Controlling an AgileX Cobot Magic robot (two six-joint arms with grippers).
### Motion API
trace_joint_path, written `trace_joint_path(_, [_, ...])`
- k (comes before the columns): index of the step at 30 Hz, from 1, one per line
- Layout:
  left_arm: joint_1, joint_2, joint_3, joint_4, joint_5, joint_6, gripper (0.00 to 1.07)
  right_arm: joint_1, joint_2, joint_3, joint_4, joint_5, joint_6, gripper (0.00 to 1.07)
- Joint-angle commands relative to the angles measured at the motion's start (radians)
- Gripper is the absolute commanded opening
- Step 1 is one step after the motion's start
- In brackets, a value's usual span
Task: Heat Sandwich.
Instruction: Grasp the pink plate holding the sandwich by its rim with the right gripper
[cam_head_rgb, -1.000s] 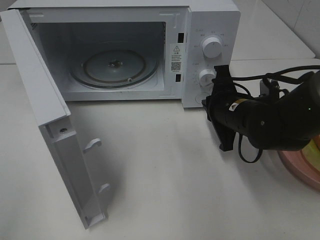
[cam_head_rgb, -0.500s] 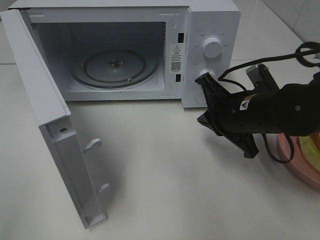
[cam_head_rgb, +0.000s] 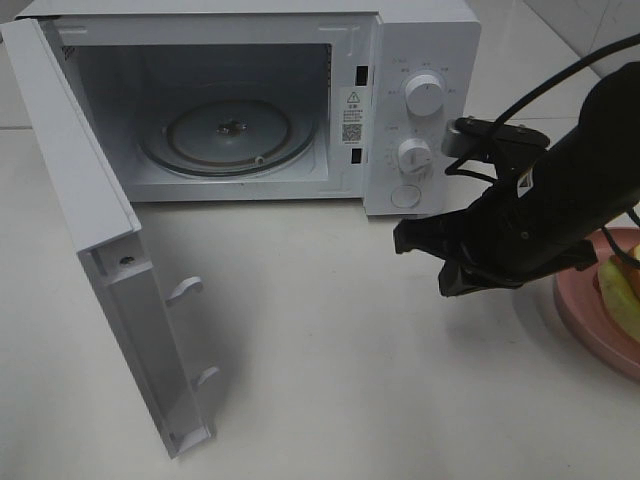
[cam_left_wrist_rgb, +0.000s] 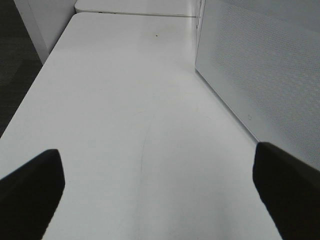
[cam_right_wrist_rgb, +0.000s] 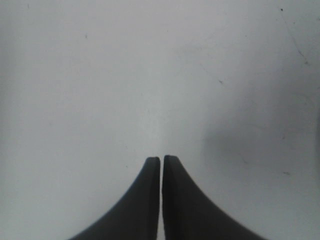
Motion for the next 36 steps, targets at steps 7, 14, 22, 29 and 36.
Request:
trace_joint_path(7, [-0.005,-0.026,0.004,0.001,-0.005,-0.007,0.97,-0.005,-0.009,-0.097,-0.059,0.248,-0.295,0.1])
trace_joint_path(14, [-0.005,-0.026,0.004,0.001,-0.005,-0.007,0.97,-0.005,-0.009,-0.146,-0.082,0.346,-0.295,0.15])
trace_joint_path(22, [-0.005,-0.026,0.004,0.001,-0.005,-0.007,0.97,-0.03,-0.012,-0.154,-0.138,0.389,-0.297,0.65])
trace_joint_path(29, [-0.005,-0.026,0.004,0.001,-0.005,-0.007,0.97,-0.076,-0.014,-0.154,-0.193,0.39,-0.3,1.03])
trace_joint_path(36, [-0.005,-0.026,0.004,0.001,-0.005,-0.007,0.97,-0.136,-0.014,-0.154,-0.204,0.407,-0.288,0.97])
